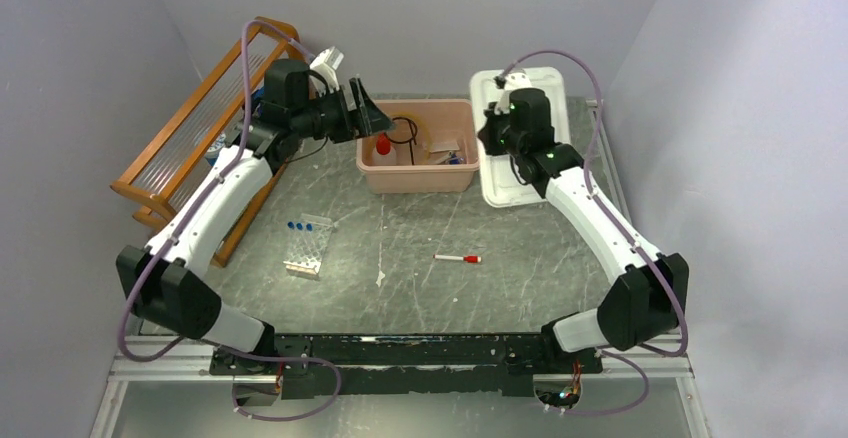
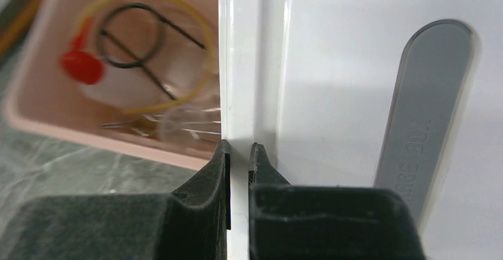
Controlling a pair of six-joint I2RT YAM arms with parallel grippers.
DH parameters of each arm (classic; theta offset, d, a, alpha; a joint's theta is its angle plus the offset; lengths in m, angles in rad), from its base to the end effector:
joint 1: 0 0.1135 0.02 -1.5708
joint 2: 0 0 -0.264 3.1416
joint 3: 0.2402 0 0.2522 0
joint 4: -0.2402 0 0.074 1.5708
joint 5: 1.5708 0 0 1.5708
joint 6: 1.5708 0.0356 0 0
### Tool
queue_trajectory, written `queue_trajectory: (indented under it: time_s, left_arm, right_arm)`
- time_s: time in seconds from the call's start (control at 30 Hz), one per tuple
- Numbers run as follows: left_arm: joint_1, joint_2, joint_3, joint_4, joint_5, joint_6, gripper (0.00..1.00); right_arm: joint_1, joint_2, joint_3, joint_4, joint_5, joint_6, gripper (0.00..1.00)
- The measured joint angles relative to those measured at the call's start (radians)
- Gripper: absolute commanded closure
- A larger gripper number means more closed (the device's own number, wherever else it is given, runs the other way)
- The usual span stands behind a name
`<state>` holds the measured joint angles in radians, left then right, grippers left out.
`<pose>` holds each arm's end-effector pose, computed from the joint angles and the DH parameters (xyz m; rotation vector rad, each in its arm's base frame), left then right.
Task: Organize the chemistry lab equipment
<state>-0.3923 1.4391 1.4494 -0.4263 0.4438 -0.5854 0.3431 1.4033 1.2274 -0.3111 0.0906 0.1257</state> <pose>0.2961 -0.1391 0.3948 0.1040 2.1035 -1.0525 0.3066 0.1061 0.3388 -0.1676 2.0546 0.1973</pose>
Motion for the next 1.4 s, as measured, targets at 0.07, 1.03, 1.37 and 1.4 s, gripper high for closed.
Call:
queue_trajectory:
  time_s: [0.07,1.03,1.37,1.4]
  left_arm:
    - [0.021,0.043,0.028,0.018,0.036,-0.031,0.19]
    - [0.196,0.3,0.115,0.043,-0.109,-0.01,0.21]
    - [0.196,0.353,0.101,0.037,-0.147,0.029,0.29]
    - [0.196,0.364,0.101,0.037,-0.146,0.033,0.3]
  right_arm:
    - [0.041,0.013,0.045,0.003,-0.057,-0.031,1.0]
    - [0.273,0.733,0.899,-0.593,-0.389,-0.743,0.89]
    - [0.248,0.71,0.877,-0.614,-0.456,-0.696,0.46]
    - [0.239,0.694,0.859,-0.599,-0.464,-0.671,0.46]
